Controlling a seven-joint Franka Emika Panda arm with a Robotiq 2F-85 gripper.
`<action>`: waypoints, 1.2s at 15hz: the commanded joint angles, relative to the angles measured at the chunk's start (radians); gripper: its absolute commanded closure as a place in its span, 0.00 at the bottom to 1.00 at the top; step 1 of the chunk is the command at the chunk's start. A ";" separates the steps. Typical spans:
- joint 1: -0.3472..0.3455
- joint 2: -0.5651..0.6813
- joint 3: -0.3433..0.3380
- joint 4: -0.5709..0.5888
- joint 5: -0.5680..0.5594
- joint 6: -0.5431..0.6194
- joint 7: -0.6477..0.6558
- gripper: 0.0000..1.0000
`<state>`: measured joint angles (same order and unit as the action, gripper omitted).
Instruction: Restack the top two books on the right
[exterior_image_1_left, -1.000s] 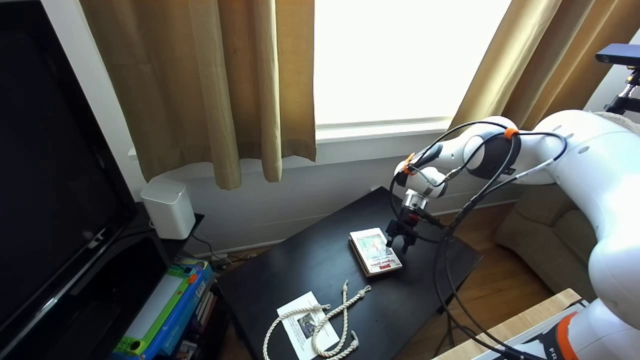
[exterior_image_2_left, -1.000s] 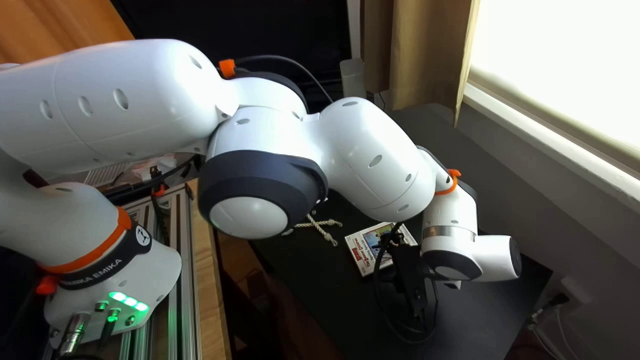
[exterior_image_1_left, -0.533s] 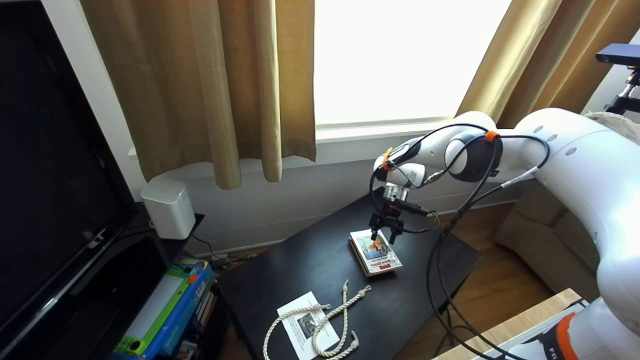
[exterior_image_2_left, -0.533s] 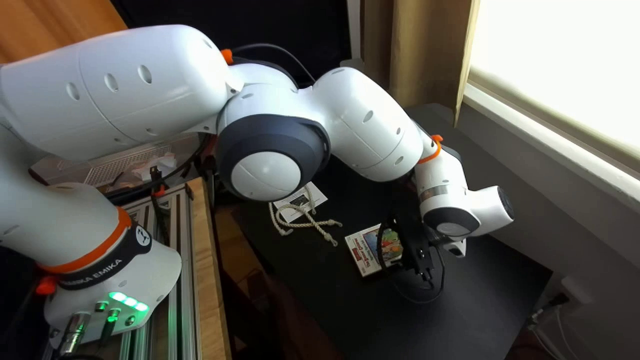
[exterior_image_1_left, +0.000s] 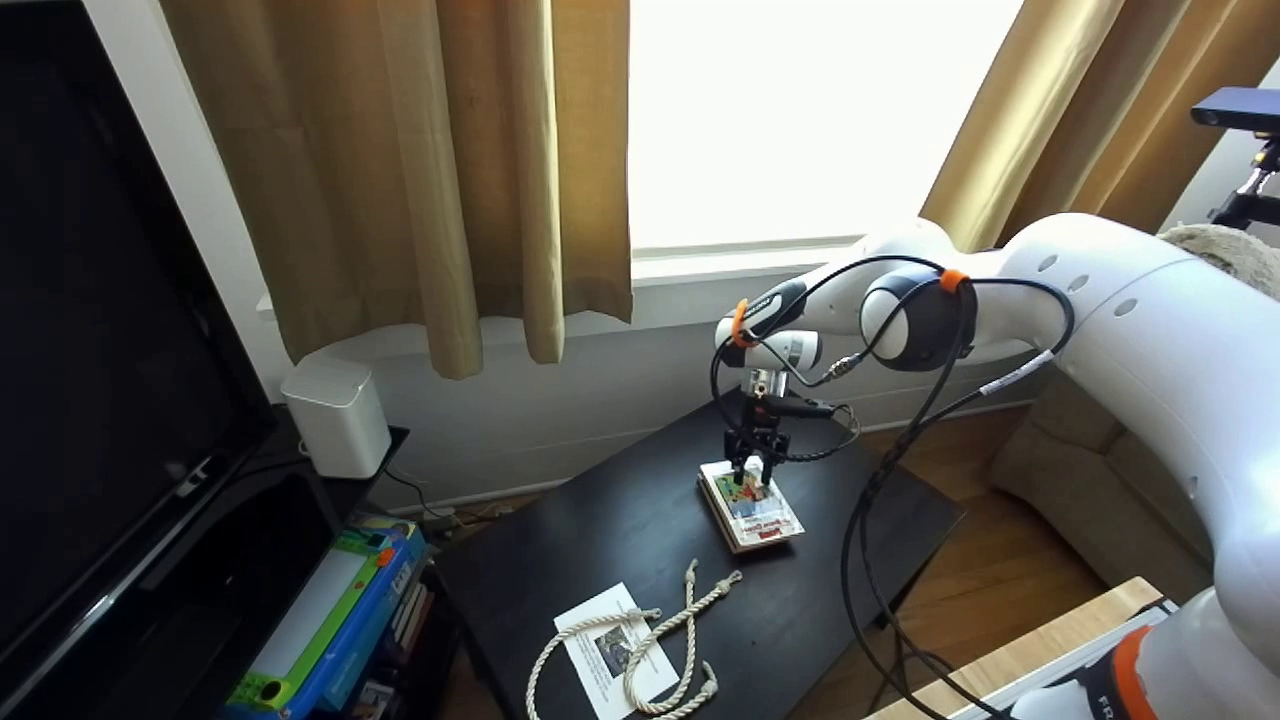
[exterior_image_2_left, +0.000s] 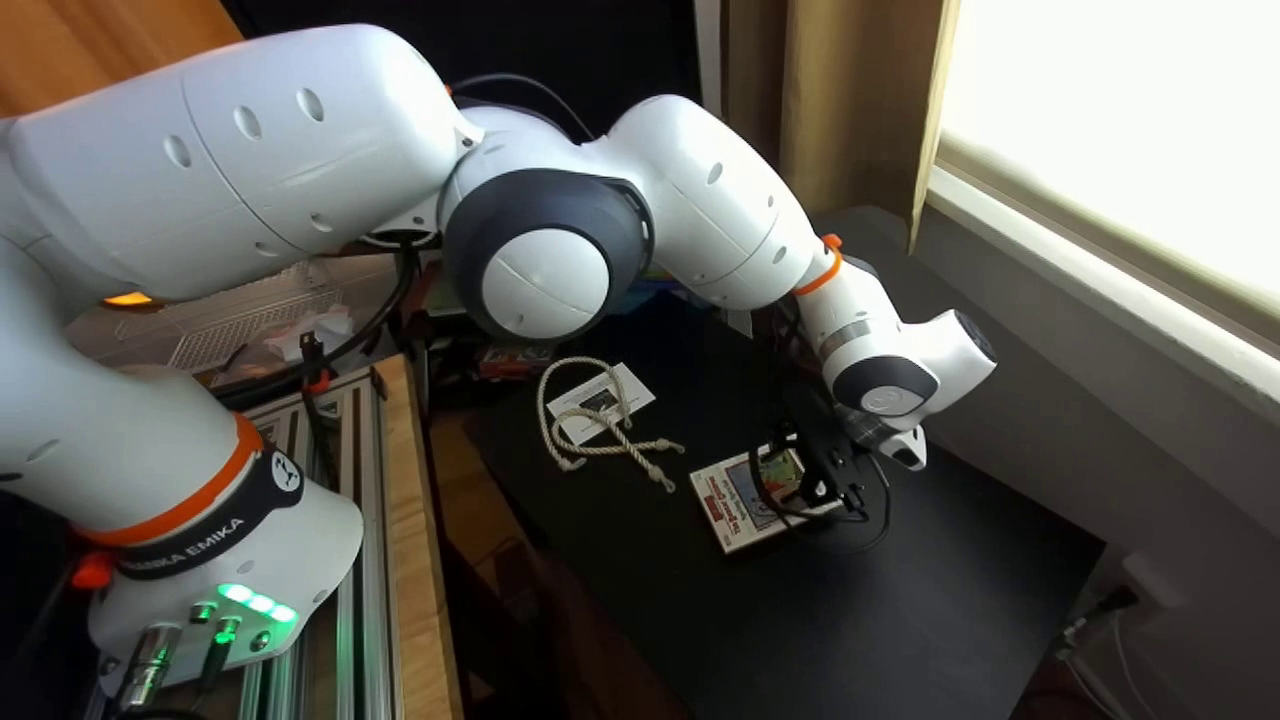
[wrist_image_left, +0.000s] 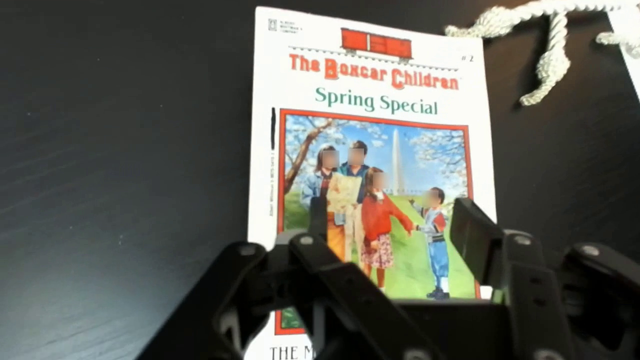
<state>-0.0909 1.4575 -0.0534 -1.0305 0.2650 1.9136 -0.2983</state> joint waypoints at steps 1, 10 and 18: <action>0.028 -0.003 -0.019 -0.042 -0.021 0.108 -0.019 0.65; 0.051 -0.029 -0.053 -0.125 -0.054 0.278 -0.081 0.99; 0.070 -0.074 -0.114 -0.200 -0.075 0.313 -0.089 0.99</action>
<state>-0.0363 1.4072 -0.1362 -1.1655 0.2180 2.1863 -0.3748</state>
